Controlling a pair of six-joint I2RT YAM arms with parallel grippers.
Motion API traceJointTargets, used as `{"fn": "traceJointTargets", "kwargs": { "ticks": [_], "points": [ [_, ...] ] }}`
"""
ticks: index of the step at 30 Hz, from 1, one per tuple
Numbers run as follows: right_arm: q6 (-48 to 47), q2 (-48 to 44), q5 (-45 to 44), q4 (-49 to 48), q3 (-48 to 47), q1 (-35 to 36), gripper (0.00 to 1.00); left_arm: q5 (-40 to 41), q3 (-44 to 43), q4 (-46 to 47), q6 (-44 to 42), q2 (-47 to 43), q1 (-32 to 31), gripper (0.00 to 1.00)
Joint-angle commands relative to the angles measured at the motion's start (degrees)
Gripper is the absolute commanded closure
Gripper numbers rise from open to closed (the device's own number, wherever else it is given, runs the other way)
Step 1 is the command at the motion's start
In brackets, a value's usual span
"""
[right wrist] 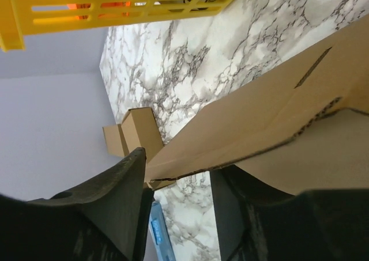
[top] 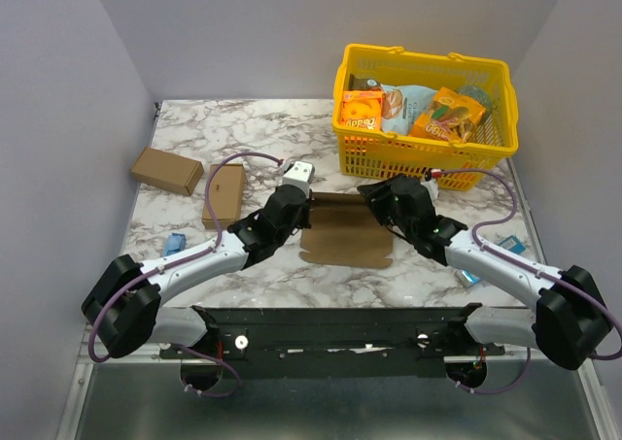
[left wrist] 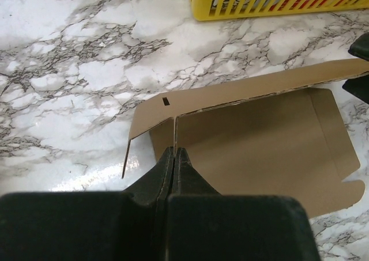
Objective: Fold the paper box
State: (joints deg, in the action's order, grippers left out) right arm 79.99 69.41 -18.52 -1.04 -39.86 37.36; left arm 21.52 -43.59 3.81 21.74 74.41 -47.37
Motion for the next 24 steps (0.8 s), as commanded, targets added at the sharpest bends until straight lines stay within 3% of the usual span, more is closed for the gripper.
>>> {"fn": "traceJointTargets", "kwargs": {
  "ticks": [1, 6, 10, 16, 17, 20, 24],
  "points": [
    [2.10, 1.87, -4.24, -1.51, -1.63, -0.10, 0.51, 0.19, 1.40, 1.54, 0.06, -1.46, -0.44, 1.00],
    [2.72, 2.75, -3.80, -1.77, -2.07, -0.10, 0.60, -0.77, 1.06, 1.46, 0.06, -0.94, -0.44, 1.00],
    [3.51, 3.01, -4.76, -2.12, -2.24, -0.19, 0.76, -1.57, 0.70, 1.46, 0.24, -0.50, -0.35, 1.00],
    [3.69, 4.42, -6.61, -2.30, -3.29, -0.19, 0.94, -3.58, -0.26, 0.50, -0.29, -1.55, -0.44, 0.67],
    [3.60, 4.68, -6.87, -2.30, -3.47, -0.36, 0.95, -3.94, -0.35, 0.49, -0.55, -1.99, -0.35, 0.52],
    [3.60, 5.65, -6.88, -2.39, -3.91, -0.63, 0.99, -5.96, -0.44, 0.32, -1.69, -4.44, -0.35, 0.22],
    [3.60, 4.86, -7.14, -2.39, -3.21, -0.71, 1.00, -10.78, 0.44, 0.05, -3.97, -9.27, 0.61, 0.09]
  ]
}}
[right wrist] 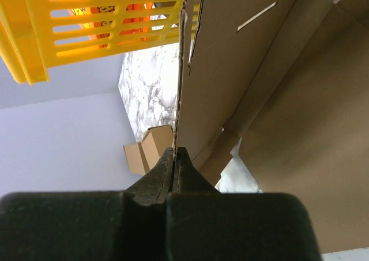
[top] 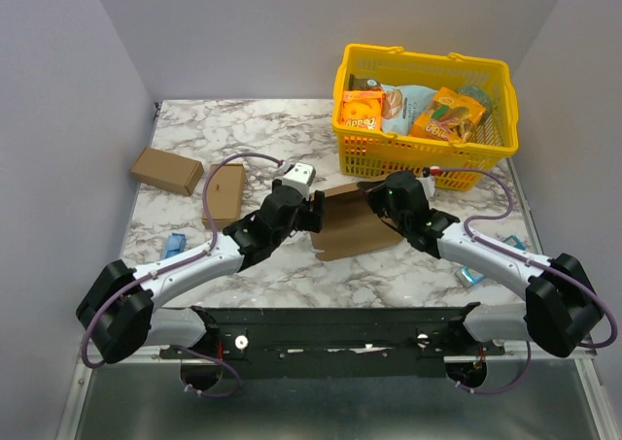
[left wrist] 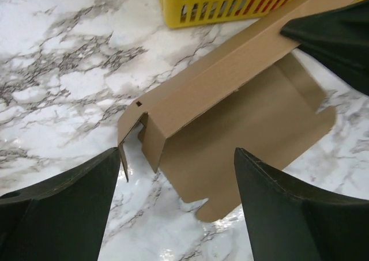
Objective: Fold the paper box
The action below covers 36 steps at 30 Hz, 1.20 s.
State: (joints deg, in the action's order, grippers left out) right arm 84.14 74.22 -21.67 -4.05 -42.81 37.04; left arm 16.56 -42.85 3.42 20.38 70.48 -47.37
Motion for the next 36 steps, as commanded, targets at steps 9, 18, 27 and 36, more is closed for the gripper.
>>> {"fn": "traceJointTargets", "kwargs": {
  "ticks": [9, 18, 27, 36],
  "points": [
    [0.14, -6.18, -5.40, 15.82, -2.46, -0.30, 1.00, -22.24, -2.23, -2.89, -2.36, -6.06, 9.58, 0.05],
    [5.07, -15.76, 1.45, 21.10, 3.08, -0.47, 0.99, -25.78, -7.25, -9.66, -2.54, -7.37, 10.29, 0.05],
    [4.20, -16.65, 3.74, 23.13, 4.23, -3.46, 1.00, -29.91, -6.81, -10.28, -2.80, -4.67, 10.29, 0.04],
    [-3.53, -9.71, 1.72, 19.45, 0.44, -3.99, 1.00, -34.13, -11.64, -4.57, -5.53, 5.62, 10.29, 0.05]
  ]
}}
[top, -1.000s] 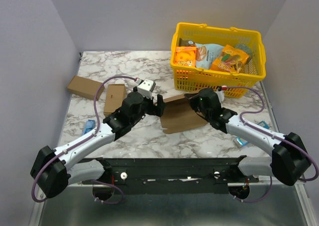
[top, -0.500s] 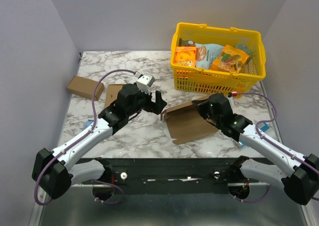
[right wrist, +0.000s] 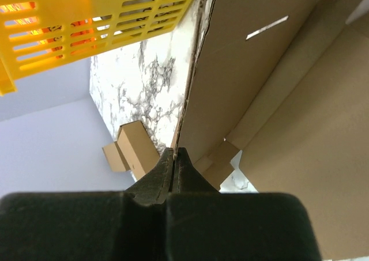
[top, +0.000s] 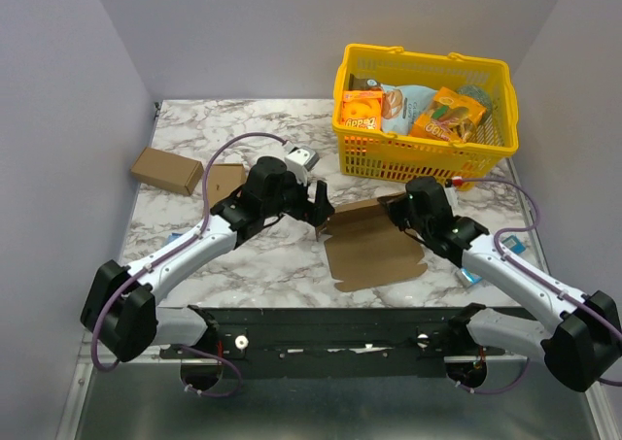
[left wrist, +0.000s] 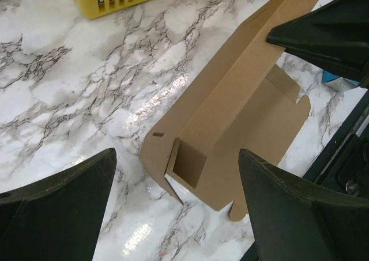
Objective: Fold the paper box
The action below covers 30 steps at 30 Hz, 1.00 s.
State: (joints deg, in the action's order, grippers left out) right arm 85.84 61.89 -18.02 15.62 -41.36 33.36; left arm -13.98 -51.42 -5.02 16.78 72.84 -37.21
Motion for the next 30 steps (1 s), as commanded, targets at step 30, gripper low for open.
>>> {"fn": "traceJointTargets", "kwargs": {
  "ticks": [30],
  "points": [
    [-10.52, 2.01, -6.15, -37.41, 22.03, -0.58, 0.93, 11.52, 14.24, 17.85, 9.33, -0.42, 10.32, 0.05]
  ]
}}
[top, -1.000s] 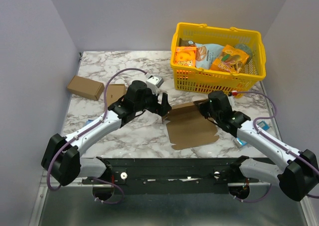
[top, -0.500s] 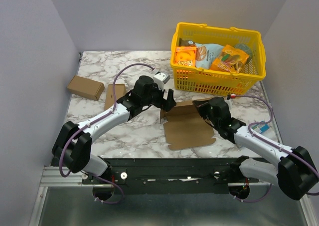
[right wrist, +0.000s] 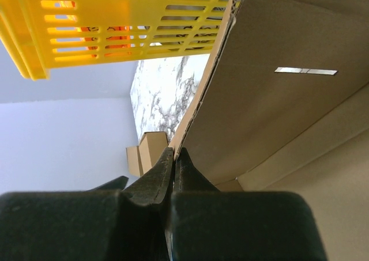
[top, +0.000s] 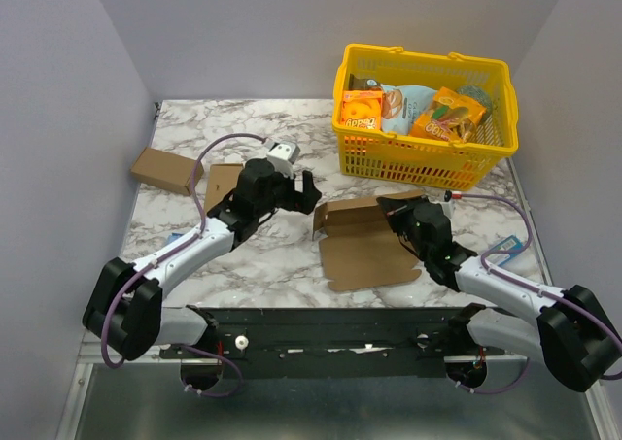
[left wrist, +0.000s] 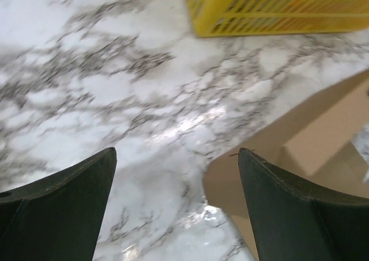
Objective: Fold the paper box
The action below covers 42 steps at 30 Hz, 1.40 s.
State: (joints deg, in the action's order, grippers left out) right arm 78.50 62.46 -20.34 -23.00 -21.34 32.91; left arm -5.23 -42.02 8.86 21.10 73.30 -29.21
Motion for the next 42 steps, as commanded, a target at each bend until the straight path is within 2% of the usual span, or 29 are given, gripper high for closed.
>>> {"fn": "traceJointTargets", "kwargs": {
  "ticks": [1, 13, 17, 29, 37, 42],
  "points": [
    [-3.18, 1.61, -3.75, 1.12, 2.01, -0.12, 0.93, 2.60, 5.19, 3.71, 4.13, -0.35, 2.23, 0.06],
    [-2.83, 3.20, -3.66, 0.50, 1.92, -0.12, 0.93, -9.17, 7.39, 13.97, -0.27, 7.91, 1.79, 0.10],
    [-2.56, 3.64, -3.66, 0.42, 1.74, -0.12, 0.94, -10.84, 6.78, 15.13, -1.50, 10.20, 0.30, 0.12],
    [-1.16, 4.34, -3.66, 0.77, 2.10, -0.21, 0.94, -9.62, 11.08, 21.10, -2.65, 8.18, -4.54, 0.15],
    [-0.80, 4.60, -3.22, 0.77, 2.18, -0.12, 0.94, -9.79, 9.33, 25.23, -5.63, 12.48, -6.29, 0.16],
    [-0.89, 4.60, -3.13, 0.68, 2.18, -0.12, 0.94, -9.45, 7.83, 27.26, -7.30, 14.94, -7.00, 0.20]
  ]
}}
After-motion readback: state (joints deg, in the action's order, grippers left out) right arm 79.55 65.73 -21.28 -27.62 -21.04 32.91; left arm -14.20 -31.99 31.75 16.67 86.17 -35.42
